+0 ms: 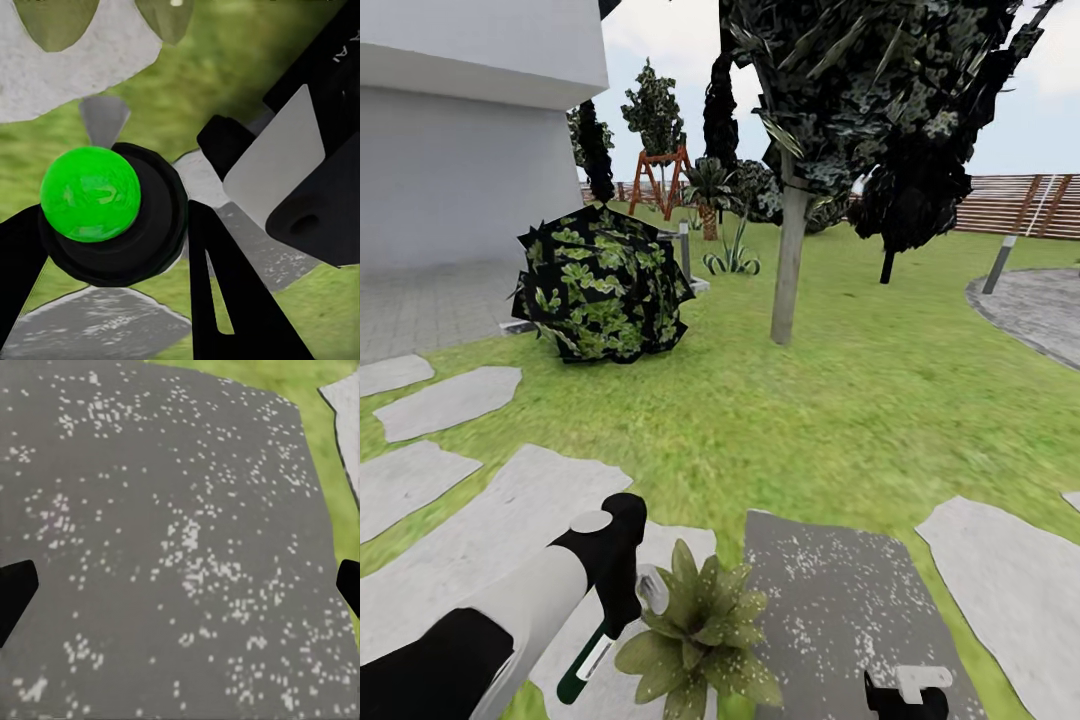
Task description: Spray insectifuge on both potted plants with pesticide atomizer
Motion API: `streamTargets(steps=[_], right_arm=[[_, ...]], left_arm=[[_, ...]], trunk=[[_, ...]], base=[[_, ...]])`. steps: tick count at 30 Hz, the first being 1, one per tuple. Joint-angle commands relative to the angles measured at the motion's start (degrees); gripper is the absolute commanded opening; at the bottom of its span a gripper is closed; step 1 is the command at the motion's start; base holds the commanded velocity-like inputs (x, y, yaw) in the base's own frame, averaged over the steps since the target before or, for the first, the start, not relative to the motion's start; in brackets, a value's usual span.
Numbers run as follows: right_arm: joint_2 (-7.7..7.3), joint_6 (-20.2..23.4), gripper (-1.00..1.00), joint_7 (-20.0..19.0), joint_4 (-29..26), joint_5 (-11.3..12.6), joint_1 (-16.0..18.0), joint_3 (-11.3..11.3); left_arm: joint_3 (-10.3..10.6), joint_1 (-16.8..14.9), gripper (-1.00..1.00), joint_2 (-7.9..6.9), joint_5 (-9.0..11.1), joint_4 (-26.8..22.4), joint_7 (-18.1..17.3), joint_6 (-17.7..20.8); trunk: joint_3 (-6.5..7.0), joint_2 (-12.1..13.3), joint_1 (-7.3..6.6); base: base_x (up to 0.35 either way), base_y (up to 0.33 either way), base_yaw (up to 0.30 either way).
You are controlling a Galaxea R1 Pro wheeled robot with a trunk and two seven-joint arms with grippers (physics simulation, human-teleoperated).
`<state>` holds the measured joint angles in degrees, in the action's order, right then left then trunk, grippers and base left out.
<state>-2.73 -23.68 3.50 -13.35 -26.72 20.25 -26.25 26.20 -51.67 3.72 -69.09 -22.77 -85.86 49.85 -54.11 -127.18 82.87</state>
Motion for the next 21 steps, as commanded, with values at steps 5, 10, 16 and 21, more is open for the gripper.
streamTargets(steps=[5,10,16,21], right_arm=[[0.01,-0.23,1.0,0.28,0.08,-0.61,0.05,-0.29],[0.01,-0.23,1.0,0.28,0.08,-0.61,0.05,-0.29],[0.01,-0.23,1.0,0.25,0.08,-0.61,0.05,-0.29],[0.01,-0.23,1.0,0.27,0.08,-0.61,0.05,-0.29]], left_arm=[[0.08,-0.01,-1.0,0.05,-0.43,-0.08,-0.54,0.59],[0.08,-0.01,-1.0,0.05,-0.43,-0.08,-0.54,0.53],[0.08,0.01,-1.0,0.05,-0.43,-0.08,-0.54,0.51],[-0.03,-0.01,-1.0,0.05,-0.43,-0.08,-0.51,0.52]], trunk=[[-0.27,-0.02,0.02],[-0.28,-0.02,0.02],[-0.28,-0.02,0.02],[-0.28,-0.02,0.02]], base=[[0.079,0.033,0.0],[0.002,0.001,-0.02],[-0.12,0.044,-0.262],[-0.281,0.183,-0.293]])
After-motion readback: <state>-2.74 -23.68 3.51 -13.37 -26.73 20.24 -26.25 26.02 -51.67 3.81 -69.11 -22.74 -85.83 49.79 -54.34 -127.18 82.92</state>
